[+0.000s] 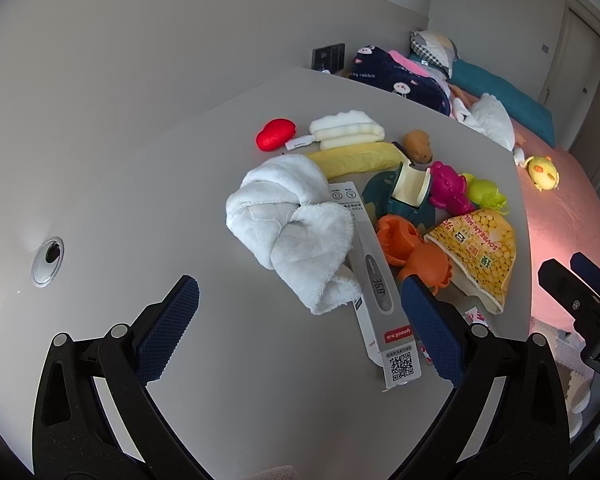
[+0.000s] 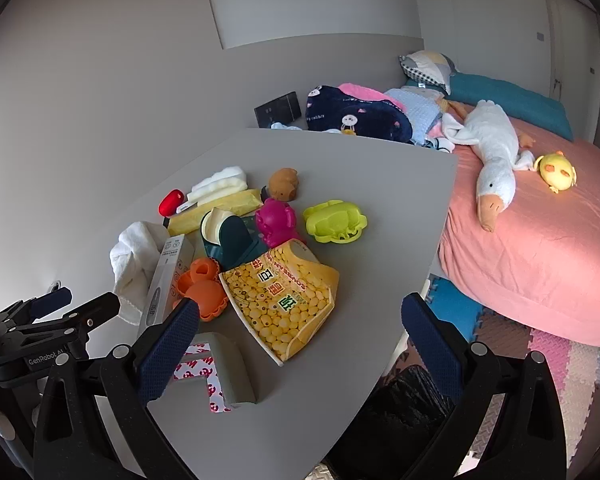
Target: Collect trash
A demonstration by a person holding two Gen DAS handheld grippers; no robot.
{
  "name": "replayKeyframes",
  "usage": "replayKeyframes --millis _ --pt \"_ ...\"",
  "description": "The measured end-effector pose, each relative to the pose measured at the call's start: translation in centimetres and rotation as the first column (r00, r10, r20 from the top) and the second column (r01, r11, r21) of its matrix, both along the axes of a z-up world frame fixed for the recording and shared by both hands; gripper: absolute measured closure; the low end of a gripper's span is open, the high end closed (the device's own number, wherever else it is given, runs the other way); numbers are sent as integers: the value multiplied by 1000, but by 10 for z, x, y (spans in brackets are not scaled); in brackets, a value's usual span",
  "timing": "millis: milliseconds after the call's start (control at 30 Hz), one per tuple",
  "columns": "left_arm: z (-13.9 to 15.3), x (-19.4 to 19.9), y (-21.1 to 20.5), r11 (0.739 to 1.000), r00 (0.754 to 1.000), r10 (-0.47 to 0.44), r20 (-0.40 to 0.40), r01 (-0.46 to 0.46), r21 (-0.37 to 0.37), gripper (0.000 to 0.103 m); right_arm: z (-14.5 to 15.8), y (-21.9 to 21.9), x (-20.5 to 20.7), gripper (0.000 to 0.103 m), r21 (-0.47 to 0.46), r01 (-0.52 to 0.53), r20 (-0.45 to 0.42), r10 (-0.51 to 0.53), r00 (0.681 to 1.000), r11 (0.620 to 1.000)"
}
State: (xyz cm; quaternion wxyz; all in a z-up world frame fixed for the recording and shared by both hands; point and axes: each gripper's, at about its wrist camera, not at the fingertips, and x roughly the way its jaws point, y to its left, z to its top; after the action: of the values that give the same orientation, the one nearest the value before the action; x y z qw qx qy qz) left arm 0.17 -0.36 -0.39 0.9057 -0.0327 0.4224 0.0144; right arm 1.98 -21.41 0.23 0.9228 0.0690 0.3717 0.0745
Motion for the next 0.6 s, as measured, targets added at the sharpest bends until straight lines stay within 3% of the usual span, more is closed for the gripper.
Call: replayKeyframes --millis 367,433,600 --pt "-1 19 24 999 999 45 14 -44 -25 6 -23 -7 26 3 51 31 -76 -27 997 998" --pt "-3 26 27 999 999 48 12 -47 -19 6 -27 -5 31 9 55 28 -89 -23 996 998" --pt "-7 46 31 999 999 43 2 -43 -7 6 -35 3 41 10 48 -2 -94 7 996 999"
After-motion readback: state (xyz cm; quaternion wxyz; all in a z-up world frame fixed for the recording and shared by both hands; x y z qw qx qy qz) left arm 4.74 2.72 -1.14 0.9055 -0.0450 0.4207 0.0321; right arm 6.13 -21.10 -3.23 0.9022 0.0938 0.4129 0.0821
